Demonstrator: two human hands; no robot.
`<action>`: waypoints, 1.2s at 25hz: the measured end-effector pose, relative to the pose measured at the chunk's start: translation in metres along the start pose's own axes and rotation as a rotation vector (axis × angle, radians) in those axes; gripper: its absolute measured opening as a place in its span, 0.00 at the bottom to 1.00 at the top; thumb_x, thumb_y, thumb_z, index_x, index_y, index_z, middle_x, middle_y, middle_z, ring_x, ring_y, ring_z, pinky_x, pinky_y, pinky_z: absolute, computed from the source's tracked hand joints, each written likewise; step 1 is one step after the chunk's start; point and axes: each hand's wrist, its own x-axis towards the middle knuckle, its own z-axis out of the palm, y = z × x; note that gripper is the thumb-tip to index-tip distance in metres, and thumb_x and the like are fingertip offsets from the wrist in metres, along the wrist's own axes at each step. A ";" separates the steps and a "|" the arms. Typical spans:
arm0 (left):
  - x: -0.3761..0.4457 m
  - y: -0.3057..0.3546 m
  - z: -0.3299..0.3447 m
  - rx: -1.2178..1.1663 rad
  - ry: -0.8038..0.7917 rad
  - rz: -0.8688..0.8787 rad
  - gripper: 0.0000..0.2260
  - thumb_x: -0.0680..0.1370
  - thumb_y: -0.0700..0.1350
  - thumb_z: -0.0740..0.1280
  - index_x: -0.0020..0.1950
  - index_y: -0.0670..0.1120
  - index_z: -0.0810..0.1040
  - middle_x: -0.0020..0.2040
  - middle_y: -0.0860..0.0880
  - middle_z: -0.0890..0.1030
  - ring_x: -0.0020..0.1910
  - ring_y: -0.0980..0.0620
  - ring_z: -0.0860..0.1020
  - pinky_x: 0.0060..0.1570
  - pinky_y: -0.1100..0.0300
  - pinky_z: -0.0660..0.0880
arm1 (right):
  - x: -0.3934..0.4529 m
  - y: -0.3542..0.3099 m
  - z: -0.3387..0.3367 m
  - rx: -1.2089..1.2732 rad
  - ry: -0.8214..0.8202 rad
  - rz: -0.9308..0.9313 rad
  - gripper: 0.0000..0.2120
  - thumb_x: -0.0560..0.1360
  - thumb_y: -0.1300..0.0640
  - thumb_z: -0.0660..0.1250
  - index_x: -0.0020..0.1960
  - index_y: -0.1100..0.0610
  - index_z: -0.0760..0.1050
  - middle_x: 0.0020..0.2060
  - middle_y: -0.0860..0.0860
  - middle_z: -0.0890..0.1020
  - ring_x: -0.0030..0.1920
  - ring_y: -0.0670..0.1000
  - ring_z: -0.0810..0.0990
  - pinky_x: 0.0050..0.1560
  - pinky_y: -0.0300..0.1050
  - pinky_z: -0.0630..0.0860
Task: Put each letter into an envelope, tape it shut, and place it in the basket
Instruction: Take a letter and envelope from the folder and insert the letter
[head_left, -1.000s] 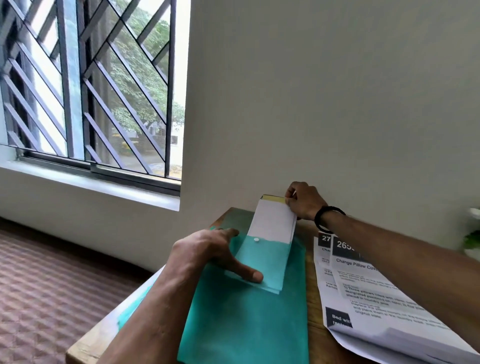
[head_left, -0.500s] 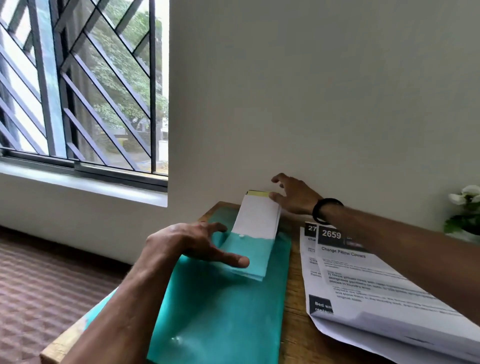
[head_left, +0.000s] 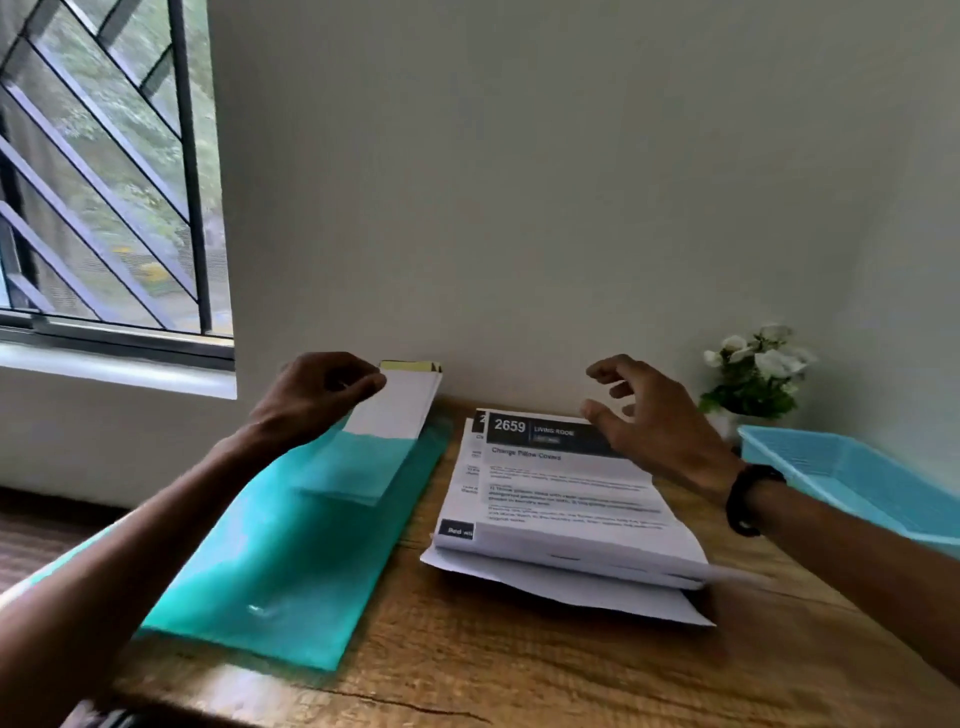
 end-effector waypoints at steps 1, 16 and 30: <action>0.003 0.009 0.008 0.013 0.011 -0.006 0.06 0.78 0.55 0.74 0.50 0.54 0.87 0.42 0.54 0.88 0.40 0.51 0.85 0.38 0.60 0.78 | -0.015 0.009 -0.003 -0.016 0.002 0.022 0.19 0.78 0.48 0.73 0.67 0.49 0.75 0.63 0.50 0.80 0.60 0.51 0.79 0.61 0.53 0.80; -0.020 0.063 0.141 0.219 -0.166 0.055 0.12 0.81 0.53 0.71 0.61 0.50 0.85 0.48 0.51 0.85 0.46 0.51 0.82 0.38 0.62 0.70 | -0.064 0.065 0.016 -0.094 -0.143 0.146 0.27 0.80 0.45 0.70 0.74 0.52 0.67 0.71 0.52 0.74 0.70 0.54 0.74 0.70 0.51 0.70; -0.021 0.084 0.135 -0.828 -0.077 -0.240 0.08 0.82 0.38 0.69 0.60 0.40 0.81 0.55 0.38 0.86 0.53 0.36 0.85 0.55 0.41 0.82 | -0.062 0.075 0.005 0.480 0.226 0.291 0.29 0.77 0.56 0.76 0.68 0.37 0.65 0.52 0.34 0.77 0.46 0.23 0.79 0.38 0.21 0.74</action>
